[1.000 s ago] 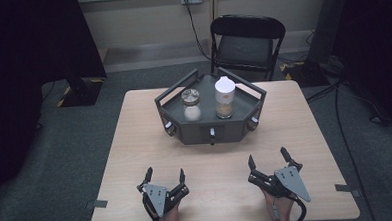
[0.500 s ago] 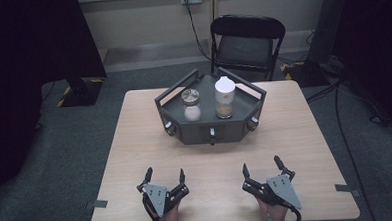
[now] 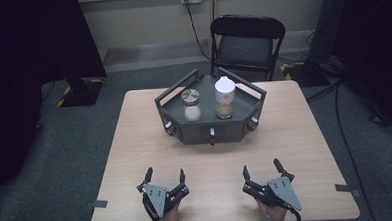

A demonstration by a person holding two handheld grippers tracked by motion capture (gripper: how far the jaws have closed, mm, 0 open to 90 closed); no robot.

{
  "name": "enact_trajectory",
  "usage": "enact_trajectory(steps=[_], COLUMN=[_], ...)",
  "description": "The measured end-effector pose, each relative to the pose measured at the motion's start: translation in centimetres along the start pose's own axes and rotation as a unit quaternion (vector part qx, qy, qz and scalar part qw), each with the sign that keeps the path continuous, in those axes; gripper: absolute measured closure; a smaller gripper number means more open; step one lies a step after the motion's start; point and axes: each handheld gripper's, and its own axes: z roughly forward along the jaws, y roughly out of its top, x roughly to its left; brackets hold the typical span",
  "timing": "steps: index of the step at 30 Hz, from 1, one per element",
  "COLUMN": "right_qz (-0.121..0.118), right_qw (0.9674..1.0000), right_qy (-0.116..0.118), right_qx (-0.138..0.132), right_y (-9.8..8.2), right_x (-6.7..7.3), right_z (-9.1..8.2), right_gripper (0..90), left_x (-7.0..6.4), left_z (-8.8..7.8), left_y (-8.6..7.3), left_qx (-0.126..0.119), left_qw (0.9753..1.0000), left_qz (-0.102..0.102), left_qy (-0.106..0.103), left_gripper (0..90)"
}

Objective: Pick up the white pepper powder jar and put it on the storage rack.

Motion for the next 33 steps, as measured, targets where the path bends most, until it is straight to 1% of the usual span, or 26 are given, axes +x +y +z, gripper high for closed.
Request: enact_trajectory(steps=[3,9,26,29,33], right_qz=[0.004,-0.003,-0.003,-0.003,-0.003], right_qw=[1.0000,0.9999,0.9999,0.9999,0.9999], right_qy=[-0.003,-0.002,-0.002,-0.002,-0.002], right_qx=[-0.003,-0.013,-0.013,-0.013,-0.013], right_y=[-0.10,-0.47,-0.47,-0.46,-0.47], right_x=[0.04,0.13,0.13,0.13,0.12], right_z=[0.05,-0.12,-0.13,-0.13,-0.13], right_gripper=[0.0,0.0,0.0,0.0,0.0], left_x=[-0.01,-0.04,-0.04,-0.18,-0.12], left_z=[0.00,-0.01,-0.01,0.01,0.01], left_y=[0.00,0.00,0.00,0.01,0.02], left_qx=[0.000,0.000,0.000,0.000,0.001], left_qw=[1.0000,1.0000,1.0000,1.0000,1.0000], left_qz=[0.000,0.000,0.000,0.000,0.000], left_qy=[0.000,0.001,0.001,0.005,0.004], left_gripper=[0.1,0.1,0.1,0.3,0.3])
